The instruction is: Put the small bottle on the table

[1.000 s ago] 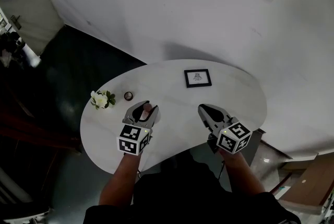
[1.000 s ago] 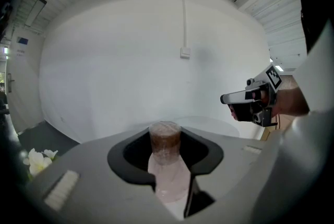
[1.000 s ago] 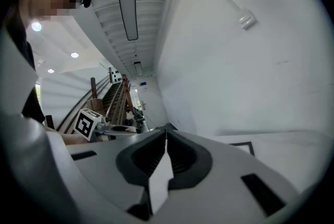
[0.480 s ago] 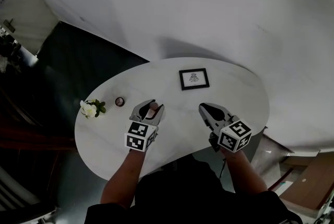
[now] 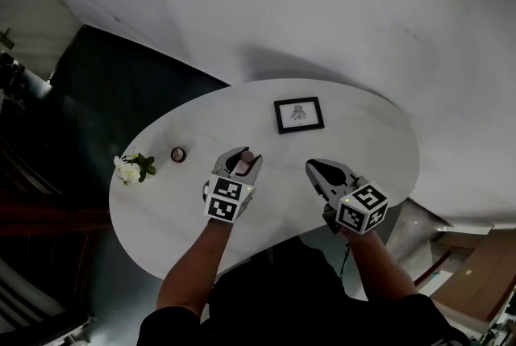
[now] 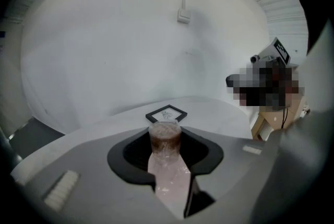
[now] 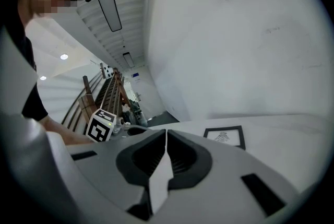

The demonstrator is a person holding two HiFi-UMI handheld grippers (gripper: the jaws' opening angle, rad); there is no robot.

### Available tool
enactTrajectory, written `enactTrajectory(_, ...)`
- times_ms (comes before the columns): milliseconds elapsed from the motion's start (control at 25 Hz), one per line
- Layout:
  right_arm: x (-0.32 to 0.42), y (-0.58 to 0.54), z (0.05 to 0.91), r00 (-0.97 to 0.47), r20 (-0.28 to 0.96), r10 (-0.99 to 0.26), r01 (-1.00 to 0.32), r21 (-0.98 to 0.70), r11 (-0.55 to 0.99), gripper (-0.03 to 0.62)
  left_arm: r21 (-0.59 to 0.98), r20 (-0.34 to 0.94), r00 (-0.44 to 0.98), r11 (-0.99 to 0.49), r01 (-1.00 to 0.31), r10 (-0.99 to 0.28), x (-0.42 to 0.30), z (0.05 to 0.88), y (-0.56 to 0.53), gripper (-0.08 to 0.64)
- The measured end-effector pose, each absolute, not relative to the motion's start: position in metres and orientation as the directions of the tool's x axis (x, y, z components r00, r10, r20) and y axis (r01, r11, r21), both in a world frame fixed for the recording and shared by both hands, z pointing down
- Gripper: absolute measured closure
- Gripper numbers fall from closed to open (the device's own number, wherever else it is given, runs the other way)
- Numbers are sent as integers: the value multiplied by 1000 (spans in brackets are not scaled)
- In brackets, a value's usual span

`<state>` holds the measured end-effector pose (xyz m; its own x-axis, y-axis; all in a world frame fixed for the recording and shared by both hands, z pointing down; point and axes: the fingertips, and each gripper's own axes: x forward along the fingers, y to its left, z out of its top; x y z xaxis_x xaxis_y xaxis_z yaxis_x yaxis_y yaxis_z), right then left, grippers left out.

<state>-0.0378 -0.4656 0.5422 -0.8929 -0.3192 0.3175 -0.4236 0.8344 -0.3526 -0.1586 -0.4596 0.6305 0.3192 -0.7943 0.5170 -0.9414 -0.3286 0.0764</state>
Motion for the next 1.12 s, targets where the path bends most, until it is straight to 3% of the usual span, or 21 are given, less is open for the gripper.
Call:
enactTrajectory(920,-21,-454,544,-878,312,-363,-464,-365,808,581,44,639,350,-422,-906,-685,-148,681,-464,407)
enactTrajectory(1120,-10,-444,532,-873,299,-386,-476,-353,805,581,76,566,393,-429,-900,-725,-145,653,-465,366)
